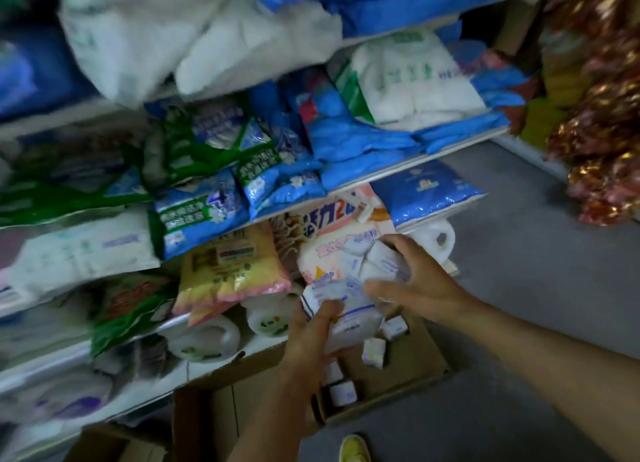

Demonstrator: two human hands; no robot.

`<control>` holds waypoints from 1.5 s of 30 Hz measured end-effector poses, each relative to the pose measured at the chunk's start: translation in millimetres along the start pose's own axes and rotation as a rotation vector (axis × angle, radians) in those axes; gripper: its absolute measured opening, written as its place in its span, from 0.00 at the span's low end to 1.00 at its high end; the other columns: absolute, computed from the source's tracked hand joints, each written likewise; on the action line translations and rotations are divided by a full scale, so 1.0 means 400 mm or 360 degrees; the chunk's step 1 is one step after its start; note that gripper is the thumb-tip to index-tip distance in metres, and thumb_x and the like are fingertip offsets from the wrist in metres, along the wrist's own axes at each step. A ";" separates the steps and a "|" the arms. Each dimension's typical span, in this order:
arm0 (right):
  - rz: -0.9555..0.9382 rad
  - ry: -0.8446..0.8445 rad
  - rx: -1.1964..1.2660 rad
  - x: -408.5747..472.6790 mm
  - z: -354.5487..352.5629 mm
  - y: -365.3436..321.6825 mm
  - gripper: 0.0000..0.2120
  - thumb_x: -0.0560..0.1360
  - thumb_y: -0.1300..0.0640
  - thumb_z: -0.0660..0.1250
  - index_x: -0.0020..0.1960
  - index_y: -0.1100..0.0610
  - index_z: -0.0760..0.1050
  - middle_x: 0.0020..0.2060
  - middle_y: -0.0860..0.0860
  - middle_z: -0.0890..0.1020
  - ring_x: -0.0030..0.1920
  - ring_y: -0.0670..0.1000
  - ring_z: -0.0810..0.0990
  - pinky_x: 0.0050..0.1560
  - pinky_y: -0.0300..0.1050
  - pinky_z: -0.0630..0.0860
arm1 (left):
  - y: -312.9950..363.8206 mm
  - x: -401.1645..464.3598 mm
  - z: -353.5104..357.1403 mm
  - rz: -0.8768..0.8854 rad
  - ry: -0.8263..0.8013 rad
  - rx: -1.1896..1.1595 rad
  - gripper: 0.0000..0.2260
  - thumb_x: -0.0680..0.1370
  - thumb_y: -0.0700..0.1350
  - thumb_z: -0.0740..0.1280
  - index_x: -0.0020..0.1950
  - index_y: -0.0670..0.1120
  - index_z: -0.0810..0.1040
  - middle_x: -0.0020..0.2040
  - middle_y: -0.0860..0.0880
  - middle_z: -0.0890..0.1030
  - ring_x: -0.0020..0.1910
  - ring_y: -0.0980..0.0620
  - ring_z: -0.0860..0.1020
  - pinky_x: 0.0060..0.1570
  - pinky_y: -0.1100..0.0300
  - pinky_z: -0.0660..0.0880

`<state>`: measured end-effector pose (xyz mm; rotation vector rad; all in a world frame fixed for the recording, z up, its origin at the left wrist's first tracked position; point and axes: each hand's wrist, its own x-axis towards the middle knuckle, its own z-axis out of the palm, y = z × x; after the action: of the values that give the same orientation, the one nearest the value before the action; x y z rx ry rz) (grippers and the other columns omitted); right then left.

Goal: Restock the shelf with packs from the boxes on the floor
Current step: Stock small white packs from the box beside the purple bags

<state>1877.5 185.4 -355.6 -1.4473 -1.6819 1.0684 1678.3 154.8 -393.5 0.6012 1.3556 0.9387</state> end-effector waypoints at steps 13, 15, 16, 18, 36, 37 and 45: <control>0.0306 -0.0333 0.0631 -0.043 0.075 -0.444 0.40 0.55 0.43 0.81 0.64 0.51 0.72 0.57 0.51 0.80 0.55 0.56 0.80 0.49 0.55 0.81 | 0.220 -0.306 -0.209 0.0451 0.0174 -0.0259 0.22 0.70 0.47 0.75 0.63 0.51 0.74 0.56 0.41 0.83 0.49 0.38 0.84 0.39 0.48 0.80; 0.0386 -0.0580 0.0753 -0.056 0.099 -0.498 0.36 0.57 0.45 0.77 0.62 0.54 0.75 0.53 0.55 0.83 0.53 0.58 0.82 0.50 0.59 0.81 | 0.244 -0.341 -0.251 0.0498 0.0200 -0.0260 0.22 0.72 0.46 0.74 0.64 0.51 0.73 0.57 0.41 0.82 0.50 0.39 0.84 0.40 0.48 0.80; 0.0355 -0.0618 0.0765 -0.061 0.114 -0.523 0.34 0.58 0.47 0.76 0.62 0.55 0.74 0.52 0.55 0.84 0.52 0.58 0.82 0.50 0.58 0.81 | 0.256 -0.359 -0.275 0.0522 0.0224 -0.0260 0.23 0.71 0.47 0.75 0.64 0.50 0.73 0.57 0.42 0.82 0.49 0.39 0.84 0.40 0.47 0.81; 0.0288 -0.0536 0.0779 -0.058 0.145 -0.568 0.37 0.56 0.50 0.77 0.63 0.55 0.72 0.52 0.55 0.83 0.51 0.58 0.82 0.53 0.60 0.80 | 0.282 -0.392 -0.323 0.0576 0.0272 -0.0260 0.27 0.68 0.49 0.75 0.64 0.50 0.72 0.56 0.42 0.82 0.48 0.40 0.84 0.42 0.44 0.81; -0.0589 -0.0243 0.0139 -0.030 0.558 -1.030 0.44 0.59 0.53 0.83 0.67 0.52 0.62 0.59 0.50 0.72 0.55 0.50 0.76 0.52 0.43 0.75 | 0.456 -0.620 -0.863 0.1023 0.0783 -0.0180 0.13 0.75 0.40 0.73 0.54 0.51 0.73 0.48 0.46 0.83 0.43 0.50 0.84 0.45 0.52 0.81; -0.0600 -0.0204 0.0174 -0.025 0.584 -1.045 0.45 0.58 0.52 0.83 0.67 0.52 0.62 0.59 0.50 0.72 0.57 0.50 0.75 0.55 0.45 0.74 | 0.458 -0.627 -0.886 0.1006 0.0763 -0.0176 0.13 0.75 0.41 0.73 0.54 0.51 0.73 0.48 0.46 0.84 0.44 0.49 0.84 0.47 0.50 0.82; -0.0665 -0.0371 0.0315 -0.044 0.802 -1.163 0.26 0.61 0.59 0.82 0.55 0.54 0.74 0.49 0.49 0.78 0.46 0.46 0.77 0.37 0.33 0.76 | 0.502 -0.669 -1.064 0.0939 0.0668 -0.0209 0.17 0.75 0.42 0.73 0.60 0.49 0.72 0.52 0.44 0.83 0.49 0.43 0.84 0.50 0.40 0.81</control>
<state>1392.2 93.6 -80.5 -0.8218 -1.8725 1.1546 1232.1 -29.5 -148.7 0.7478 1.4939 1.6922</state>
